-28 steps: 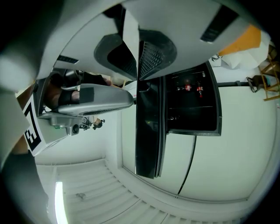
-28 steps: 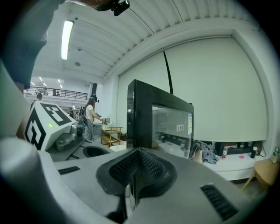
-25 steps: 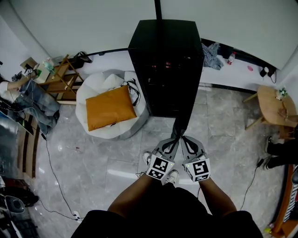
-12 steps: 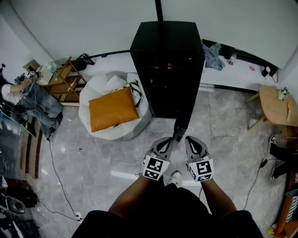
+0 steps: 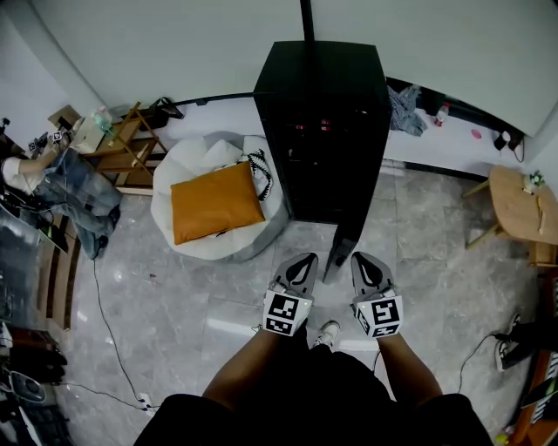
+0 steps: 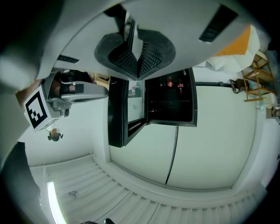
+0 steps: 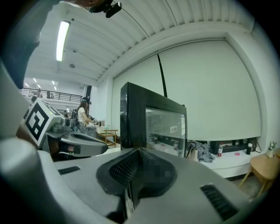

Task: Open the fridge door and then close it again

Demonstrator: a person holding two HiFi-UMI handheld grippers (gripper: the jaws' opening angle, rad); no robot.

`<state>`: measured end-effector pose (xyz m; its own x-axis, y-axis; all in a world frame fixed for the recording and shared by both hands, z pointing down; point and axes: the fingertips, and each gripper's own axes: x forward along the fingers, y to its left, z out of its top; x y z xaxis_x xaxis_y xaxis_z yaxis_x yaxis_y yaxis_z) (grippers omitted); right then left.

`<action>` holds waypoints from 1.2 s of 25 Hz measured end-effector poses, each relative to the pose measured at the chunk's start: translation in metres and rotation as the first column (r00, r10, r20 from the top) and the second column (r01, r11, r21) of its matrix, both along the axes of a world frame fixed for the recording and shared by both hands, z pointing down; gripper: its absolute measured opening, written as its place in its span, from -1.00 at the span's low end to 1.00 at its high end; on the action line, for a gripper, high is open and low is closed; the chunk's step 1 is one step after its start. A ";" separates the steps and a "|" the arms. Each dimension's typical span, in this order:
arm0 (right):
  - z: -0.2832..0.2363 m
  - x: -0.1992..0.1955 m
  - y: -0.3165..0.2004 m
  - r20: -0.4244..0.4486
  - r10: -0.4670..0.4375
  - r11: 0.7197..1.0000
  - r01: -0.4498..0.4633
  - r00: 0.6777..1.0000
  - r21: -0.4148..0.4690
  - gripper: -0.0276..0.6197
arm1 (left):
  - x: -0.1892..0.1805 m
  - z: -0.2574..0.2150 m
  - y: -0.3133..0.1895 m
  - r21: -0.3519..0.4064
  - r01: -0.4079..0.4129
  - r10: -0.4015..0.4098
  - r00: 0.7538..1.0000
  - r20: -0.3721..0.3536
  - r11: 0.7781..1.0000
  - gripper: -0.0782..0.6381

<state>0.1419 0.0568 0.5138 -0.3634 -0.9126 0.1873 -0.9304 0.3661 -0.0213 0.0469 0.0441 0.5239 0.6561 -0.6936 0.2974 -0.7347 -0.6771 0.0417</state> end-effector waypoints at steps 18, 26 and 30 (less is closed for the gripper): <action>-0.001 -0.023 -0.007 0.006 -0.026 1.000 0.026 1.000 -0.007 -0.88 | -0.031 -0.013 -0.017 0.025 0.067 -0.067 0.998 -0.011 0.997 -0.72; -0.001 -0.035 -0.013 0.002 -0.061 0.998 0.061 0.998 -0.006 -0.88 | -0.045 -0.014 -0.022 0.012 0.101 -0.100 0.995 -0.025 0.995 -0.72; -0.001 -0.042 -0.019 0.002 -0.081 0.997 0.081 0.997 -0.008 -0.88 | -0.051 -0.014 -0.029 0.011 0.117 -0.117 0.993 -0.028 0.993 -0.72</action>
<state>0.0998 0.0378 0.5131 -0.4363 -0.8787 0.1937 -0.8977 0.4399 -0.0259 -0.0036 0.0156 0.5096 0.5782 -0.7696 0.2709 -0.8074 -0.5874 0.0547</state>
